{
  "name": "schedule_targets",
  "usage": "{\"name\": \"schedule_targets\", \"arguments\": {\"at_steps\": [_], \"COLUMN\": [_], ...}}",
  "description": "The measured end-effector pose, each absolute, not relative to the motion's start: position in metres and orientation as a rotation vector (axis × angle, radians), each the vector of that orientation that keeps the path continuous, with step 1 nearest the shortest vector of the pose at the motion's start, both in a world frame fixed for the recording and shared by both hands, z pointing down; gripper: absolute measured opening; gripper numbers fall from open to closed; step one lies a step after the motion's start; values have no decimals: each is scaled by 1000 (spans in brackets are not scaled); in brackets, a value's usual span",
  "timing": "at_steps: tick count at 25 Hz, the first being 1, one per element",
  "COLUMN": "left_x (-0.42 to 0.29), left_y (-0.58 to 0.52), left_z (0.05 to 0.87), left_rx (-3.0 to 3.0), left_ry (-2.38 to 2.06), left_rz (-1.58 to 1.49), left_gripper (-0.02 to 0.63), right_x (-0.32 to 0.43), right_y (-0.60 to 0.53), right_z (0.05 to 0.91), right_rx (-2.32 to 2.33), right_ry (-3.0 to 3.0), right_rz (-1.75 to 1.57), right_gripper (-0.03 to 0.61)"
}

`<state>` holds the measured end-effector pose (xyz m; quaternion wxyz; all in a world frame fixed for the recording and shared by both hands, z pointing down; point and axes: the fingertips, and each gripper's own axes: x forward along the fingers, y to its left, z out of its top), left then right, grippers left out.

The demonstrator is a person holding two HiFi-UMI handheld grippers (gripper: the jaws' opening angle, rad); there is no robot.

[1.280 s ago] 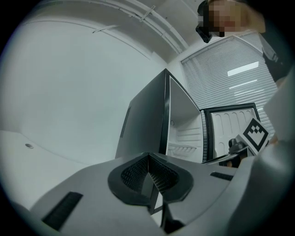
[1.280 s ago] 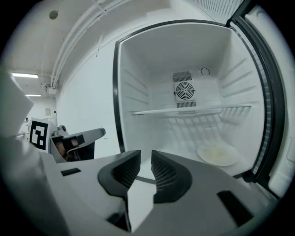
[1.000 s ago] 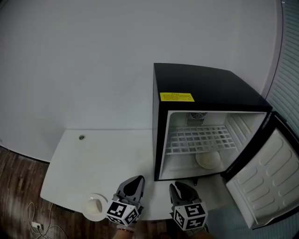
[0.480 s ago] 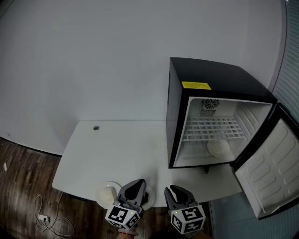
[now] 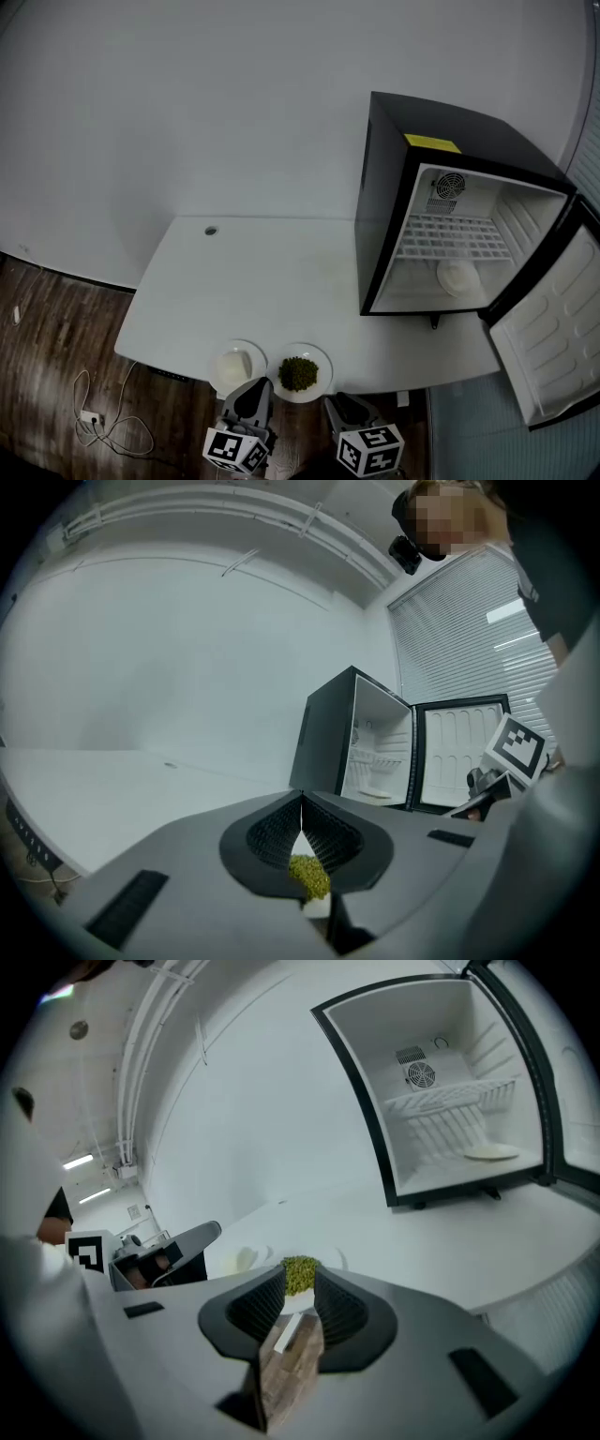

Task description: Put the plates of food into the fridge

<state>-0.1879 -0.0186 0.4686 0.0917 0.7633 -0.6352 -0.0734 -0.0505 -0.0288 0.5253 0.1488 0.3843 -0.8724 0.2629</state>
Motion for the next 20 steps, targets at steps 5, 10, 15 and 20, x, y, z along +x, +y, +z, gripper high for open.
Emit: {"name": "schedule_targets", "arguments": {"at_steps": [5,10,15,20], "left_x": [-192,-191,-188,-183], "left_y": [-6,-3,-7,-8], "left_z": [503,531,537,542], "left_rx": [2221,2219,2230,2269], "left_ry": [-1876,-1855,-1839,-1821], "left_rz": [-197,-162,-152,-138], "left_gripper": [8,8,8,8], "right_x": [-60,-70,-86,-98], "right_y": [-16,-8,-14,-20], "right_z": [564,593,601,606], "right_rx": [1179,1241,1247,1285], "right_ry": [-2399,-2301,-2260,-2184], "right_rz": [959,1322,1581,1750], "right_gripper": [80,102,123,126]}}
